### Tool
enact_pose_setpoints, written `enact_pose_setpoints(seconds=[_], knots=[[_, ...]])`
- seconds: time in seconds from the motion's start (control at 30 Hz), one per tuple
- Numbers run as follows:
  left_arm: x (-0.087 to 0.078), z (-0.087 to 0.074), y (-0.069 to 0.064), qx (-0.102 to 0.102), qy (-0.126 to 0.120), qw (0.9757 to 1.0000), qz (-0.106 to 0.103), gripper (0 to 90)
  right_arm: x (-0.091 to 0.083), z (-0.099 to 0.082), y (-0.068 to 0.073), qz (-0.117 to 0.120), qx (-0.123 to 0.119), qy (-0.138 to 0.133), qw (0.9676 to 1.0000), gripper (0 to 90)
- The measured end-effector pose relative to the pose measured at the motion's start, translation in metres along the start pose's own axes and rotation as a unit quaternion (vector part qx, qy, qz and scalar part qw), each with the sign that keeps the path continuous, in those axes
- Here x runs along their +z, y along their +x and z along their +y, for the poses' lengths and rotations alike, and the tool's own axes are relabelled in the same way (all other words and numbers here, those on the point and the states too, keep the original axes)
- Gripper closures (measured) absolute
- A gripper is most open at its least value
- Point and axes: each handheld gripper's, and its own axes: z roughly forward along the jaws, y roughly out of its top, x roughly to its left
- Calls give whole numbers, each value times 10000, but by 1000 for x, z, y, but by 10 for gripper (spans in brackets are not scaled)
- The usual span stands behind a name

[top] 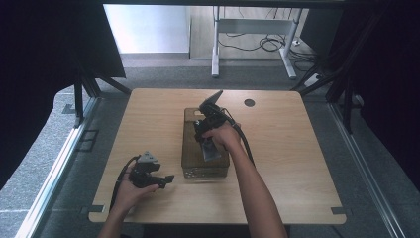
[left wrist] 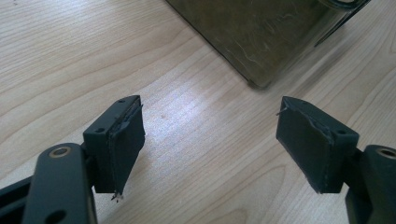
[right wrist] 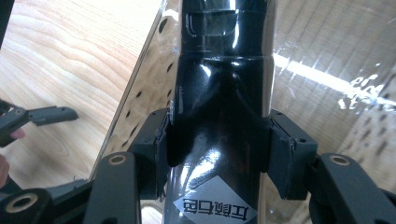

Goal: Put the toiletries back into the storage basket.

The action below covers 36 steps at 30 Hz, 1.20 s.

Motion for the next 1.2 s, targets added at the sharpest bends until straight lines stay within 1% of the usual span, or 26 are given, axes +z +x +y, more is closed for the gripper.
enact_pose_setpoints(seconds=[0.07, 0.17, 0.2, 0.3, 0.47, 0.63, 0.77, 0.97, 1.1, 1.2], knots=[[0, 0, 0, -17, -7, 10000, -1, 239, 6, 1, -1, -2, 89, 18, 10000, 468], [0, 0, 0, -19, -7, 10000, -4, 239, 14, 2, -4, 40, 302, 19, 9995, 468], [0, 0, 0, -11, -1, 10000, -6, 239, 16, 1, -4, 49, 333, 16, 9994, 468], [-1, 1, 0, 32, 30, 10000, -10, 239, 24, 1, -4, 169, 466, 54, 9988, 468], [0, 1, 0, 34, 51, 10000, -17, 239, 35, 0, -1, 284, 532, 85, 9981, 468], [1, 1, -1, 30, 46, 10000, -33, 238, 43, 0, -4, 336, 617, 83, 9975, 468], [1, 1, -1, 17, 58, 10000, -31, 238, 46, 0, -5, 365, 738, 50, 9966, 468], [2, 1, -1, 18, 60, 10000, -53, 239, 53, -1, -4, 362, 894, 53, 9953, 468], [2, 2, -2, 66, 58, 9999, -79, 238, 58, -2, -2, 313, 1009, 50, 9944, 468], [1, 2, -2, 77, 50, 9999, -92, 238, 62, -3, 0, 337, 1097, 29, 9934, 468]])
